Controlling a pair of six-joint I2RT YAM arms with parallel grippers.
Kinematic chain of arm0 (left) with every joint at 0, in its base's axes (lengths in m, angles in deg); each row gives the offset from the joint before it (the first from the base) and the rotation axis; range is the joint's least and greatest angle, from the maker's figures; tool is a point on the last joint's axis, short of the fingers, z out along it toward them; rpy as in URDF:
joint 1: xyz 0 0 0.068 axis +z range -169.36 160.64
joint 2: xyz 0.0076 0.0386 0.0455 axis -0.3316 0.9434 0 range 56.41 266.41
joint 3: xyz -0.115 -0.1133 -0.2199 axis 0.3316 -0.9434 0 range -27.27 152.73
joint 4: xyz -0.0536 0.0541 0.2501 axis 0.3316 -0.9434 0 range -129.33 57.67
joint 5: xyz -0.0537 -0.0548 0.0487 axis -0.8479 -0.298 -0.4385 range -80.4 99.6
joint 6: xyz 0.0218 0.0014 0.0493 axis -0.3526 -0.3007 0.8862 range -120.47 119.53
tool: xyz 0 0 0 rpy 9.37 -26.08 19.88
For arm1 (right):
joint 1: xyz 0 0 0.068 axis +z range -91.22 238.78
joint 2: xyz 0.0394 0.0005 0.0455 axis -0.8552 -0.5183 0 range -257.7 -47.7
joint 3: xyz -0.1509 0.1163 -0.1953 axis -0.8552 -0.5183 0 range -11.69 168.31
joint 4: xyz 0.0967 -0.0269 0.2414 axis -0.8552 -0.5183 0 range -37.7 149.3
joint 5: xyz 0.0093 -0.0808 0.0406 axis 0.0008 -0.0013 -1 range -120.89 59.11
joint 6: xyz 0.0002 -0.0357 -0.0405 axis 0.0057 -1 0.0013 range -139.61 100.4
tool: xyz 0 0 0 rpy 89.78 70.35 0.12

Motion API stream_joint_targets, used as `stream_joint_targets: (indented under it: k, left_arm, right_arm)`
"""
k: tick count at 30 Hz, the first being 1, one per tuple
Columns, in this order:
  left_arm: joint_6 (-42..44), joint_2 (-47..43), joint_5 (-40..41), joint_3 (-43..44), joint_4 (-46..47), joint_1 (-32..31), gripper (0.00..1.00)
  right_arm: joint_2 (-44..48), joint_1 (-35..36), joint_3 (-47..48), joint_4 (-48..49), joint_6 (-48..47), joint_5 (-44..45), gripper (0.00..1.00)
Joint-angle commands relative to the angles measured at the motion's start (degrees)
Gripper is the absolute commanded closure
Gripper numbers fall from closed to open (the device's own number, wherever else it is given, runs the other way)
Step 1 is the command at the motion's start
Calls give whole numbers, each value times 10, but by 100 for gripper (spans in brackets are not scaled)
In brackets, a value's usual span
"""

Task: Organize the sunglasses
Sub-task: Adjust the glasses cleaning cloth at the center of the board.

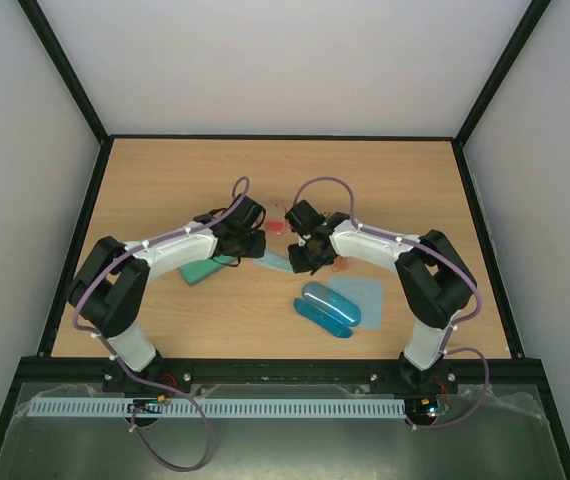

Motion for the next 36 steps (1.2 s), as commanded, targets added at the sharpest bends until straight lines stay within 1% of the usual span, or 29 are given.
stream_joint_targets:
  k: [1,5,13,19,21,24,31,36]
  left_arm:
    - [-5,25,-11,23,0,5,75]
    - [-2,40,-21,29,6,4,75]
    - [19,75,6,67,-15,-2,72]
    - [16,86,29,65,-28,-8,71]
    - [16,86,27,60,-26,-9,68]
    - [17,91,24,59,-23,-13,68]
    - [20,113,31,69,-25,-17,74]
    - [22,123,36,78,-26,-18,76]
  right_arm:
    - [-20,-4,-20,12,5,-2,99]
    - [-26,-4,-21,15,4,-2,99]
    - [-33,-5,-18,16,1,-4,99]
    - [-33,-6,-17,16,-1,-5,99]
    - [-33,-5,-17,15,-2,-5,99]
    - [-34,-5,-17,16,-2,-7,99]
    - [-33,-6,-17,17,-2,-8,99]
    - [-32,-7,-18,17,-4,-10,98]
